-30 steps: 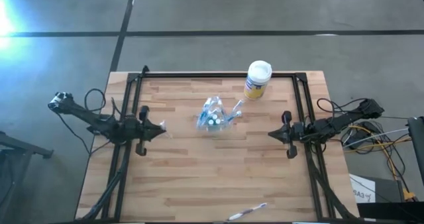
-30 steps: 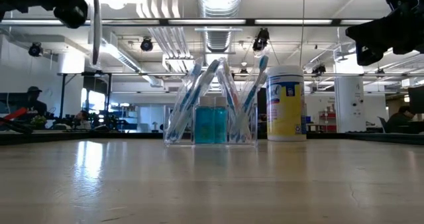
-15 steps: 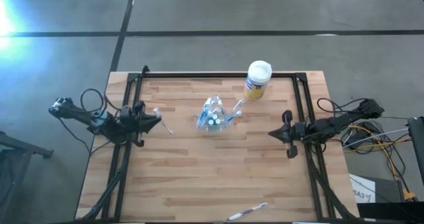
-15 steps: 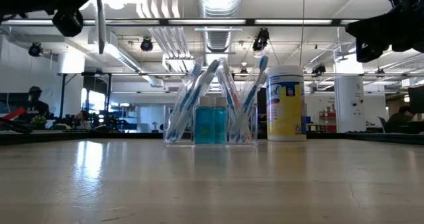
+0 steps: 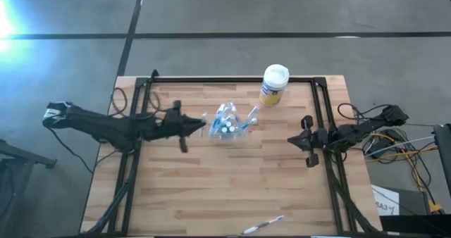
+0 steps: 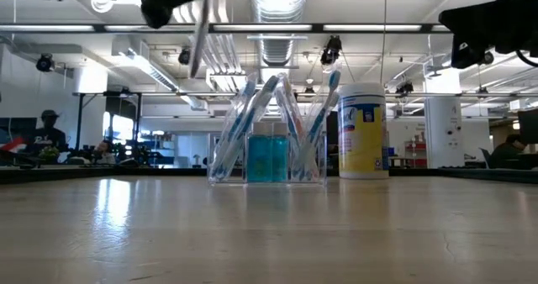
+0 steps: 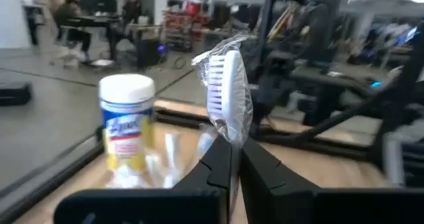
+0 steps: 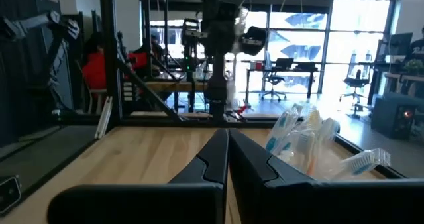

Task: Pick & Place toothbrushing station
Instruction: Put the violet toothbrush into the transparent organizer

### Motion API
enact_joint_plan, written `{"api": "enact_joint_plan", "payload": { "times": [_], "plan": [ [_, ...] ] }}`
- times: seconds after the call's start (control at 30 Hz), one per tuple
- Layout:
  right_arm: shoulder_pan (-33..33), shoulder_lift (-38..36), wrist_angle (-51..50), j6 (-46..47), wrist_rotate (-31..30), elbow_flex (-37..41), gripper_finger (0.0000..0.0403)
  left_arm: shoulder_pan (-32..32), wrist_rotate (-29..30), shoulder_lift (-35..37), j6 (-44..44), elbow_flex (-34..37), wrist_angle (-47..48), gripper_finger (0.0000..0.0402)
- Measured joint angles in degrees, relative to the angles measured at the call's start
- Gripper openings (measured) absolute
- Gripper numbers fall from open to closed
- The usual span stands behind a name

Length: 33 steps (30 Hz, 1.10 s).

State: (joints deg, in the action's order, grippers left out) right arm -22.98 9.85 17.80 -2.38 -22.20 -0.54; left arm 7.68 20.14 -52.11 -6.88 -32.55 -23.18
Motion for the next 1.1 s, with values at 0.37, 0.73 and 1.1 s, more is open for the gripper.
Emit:
{"api": "enact_joint_plan", "payload": {
  "times": [0.37,0.73,1.1],
  "plan": [
    [0.00,0.02,-0.10,-0.87,0.39,0.00,0.0008,-11.81,-11.00,-13.49,1.99,-3.80,-7.39,0.0014],
    [0.02,0.02,-0.90,-0.78,1.29,0.00,0.0008,-13.64,-12.37,-19.67,2.72,3.30,-16.29,0.0014],
    [0.02,0.04,-0.87,-0.15,1.29,0.00,0.0008,-14.57,-11.49,-23.91,0.03,7.91,-24.97,0.0014]
  ]
}}
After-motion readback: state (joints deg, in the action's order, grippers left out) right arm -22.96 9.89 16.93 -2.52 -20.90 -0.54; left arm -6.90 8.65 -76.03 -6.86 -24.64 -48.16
